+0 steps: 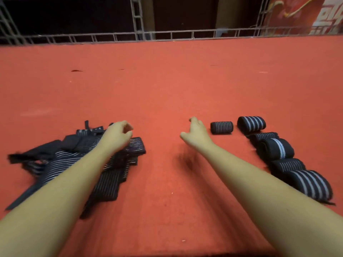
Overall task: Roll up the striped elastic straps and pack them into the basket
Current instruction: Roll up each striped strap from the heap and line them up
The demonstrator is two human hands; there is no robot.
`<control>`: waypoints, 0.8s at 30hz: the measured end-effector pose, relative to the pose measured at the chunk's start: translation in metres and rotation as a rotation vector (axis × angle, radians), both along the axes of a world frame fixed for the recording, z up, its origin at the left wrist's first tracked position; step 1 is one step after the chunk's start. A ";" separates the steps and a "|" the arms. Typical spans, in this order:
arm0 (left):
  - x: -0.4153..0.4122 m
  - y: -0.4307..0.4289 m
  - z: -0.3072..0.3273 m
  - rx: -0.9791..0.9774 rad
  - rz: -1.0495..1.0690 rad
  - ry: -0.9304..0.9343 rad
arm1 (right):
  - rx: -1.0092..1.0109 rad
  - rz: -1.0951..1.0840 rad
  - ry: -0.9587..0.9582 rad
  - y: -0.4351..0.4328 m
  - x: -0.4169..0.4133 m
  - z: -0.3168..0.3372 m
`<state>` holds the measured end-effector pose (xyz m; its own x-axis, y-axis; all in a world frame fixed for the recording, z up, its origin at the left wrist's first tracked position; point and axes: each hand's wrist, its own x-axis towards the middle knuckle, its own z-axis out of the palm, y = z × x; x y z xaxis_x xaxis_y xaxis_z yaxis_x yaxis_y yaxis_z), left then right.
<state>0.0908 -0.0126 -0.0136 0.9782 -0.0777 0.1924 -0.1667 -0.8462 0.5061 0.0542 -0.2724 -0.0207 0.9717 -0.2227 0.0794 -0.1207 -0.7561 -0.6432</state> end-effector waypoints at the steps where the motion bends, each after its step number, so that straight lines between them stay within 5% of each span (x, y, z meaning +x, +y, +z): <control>1: -0.005 0.017 -0.003 0.049 0.009 -0.010 | 0.011 0.049 0.022 0.020 -0.003 0.001; 5: -0.018 0.075 -0.024 0.295 0.120 0.036 | 0.046 0.233 0.121 0.092 -0.012 -0.005; 11: -0.026 0.106 -0.060 0.385 0.194 0.057 | 0.094 0.321 0.170 0.143 -0.008 -0.025; 20: -0.037 0.114 -0.085 0.079 0.025 -0.196 | 0.293 0.085 0.134 0.160 0.033 -0.071; 24: -0.037 0.114 -0.089 0.063 0.037 -0.220 | 0.664 0.063 0.095 0.144 0.020 -0.052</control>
<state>0.0542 0.1010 -0.1025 0.9157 -0.0609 0.3972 -0.2354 -0.8824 0.4074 0.0747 -0.1288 -0.0731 0.9804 -0.1377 -0.1411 -0.1682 -0.2117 -0.9628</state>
